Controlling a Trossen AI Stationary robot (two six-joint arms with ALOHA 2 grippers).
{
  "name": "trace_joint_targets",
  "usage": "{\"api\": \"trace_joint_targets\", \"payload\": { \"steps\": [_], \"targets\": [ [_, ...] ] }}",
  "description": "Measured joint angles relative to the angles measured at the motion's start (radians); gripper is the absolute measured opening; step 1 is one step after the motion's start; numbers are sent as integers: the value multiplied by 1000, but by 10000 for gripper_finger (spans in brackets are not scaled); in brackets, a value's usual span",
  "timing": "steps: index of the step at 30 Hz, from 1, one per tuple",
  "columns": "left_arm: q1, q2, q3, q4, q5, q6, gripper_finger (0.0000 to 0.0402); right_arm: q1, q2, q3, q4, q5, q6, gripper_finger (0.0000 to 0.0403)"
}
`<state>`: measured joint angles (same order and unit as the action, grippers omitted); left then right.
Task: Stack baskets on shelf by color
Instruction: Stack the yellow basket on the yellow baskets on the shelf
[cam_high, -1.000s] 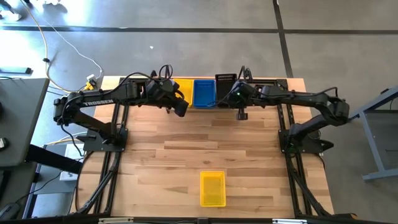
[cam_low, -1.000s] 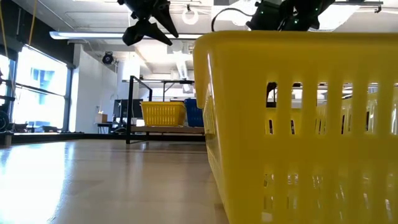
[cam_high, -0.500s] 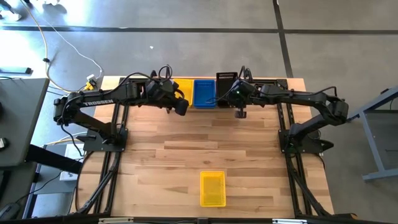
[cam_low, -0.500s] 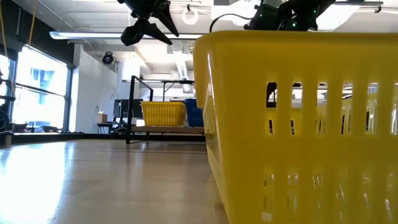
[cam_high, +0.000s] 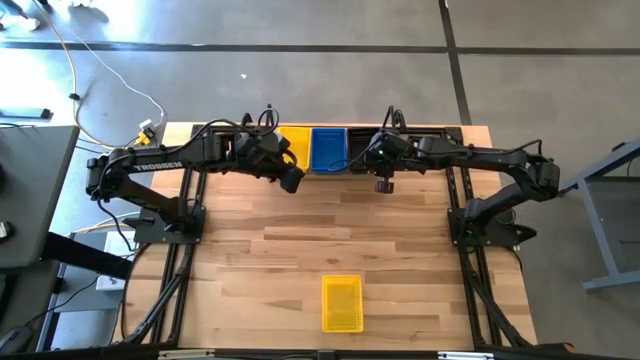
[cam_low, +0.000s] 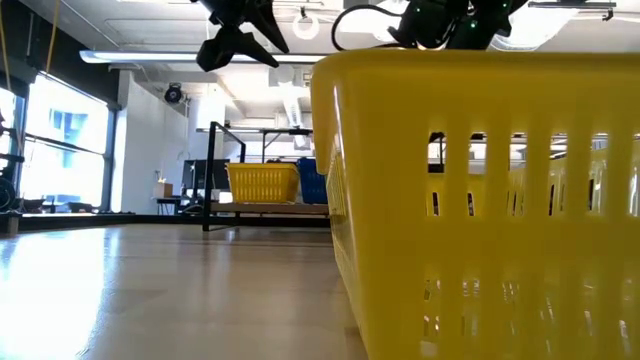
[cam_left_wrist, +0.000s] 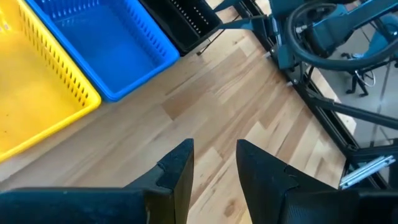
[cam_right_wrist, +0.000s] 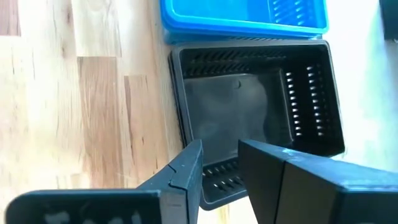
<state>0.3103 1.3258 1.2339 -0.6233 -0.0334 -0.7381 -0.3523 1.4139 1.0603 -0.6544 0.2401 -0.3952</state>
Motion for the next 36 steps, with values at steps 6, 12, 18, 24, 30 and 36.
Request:
{"api": "trace_joint_targets", "payload": {
  "steps": [6, 12, 18, 24, 30, 36],
  "targets": [
    [0, 0, 0, 0, 0, 3, 112, 24, -5, 0, -2, 2, 91, 87],
    [-36, 5, 0, -10, -6, -65, 112, 131, -26, 73, -88, 24, 248, 87],
    [-118, 31, 0, -9, -6, -78, 112, 242, -27, 170, -171, 67, 464, 87],
    [-198, 57, 1, -3, -8, -71, 112, 364, -27, 222, -245, -16, 792, 87],
    [-246, 87, -1, -9, -13, -72, 112, 481, -27, 229, -246, -152, 1127, 87],
    [-276, 91, -1, -8, -48, -138, 112, 603, -27, 229, -246, -163, 1315, 87]
  ]
}}
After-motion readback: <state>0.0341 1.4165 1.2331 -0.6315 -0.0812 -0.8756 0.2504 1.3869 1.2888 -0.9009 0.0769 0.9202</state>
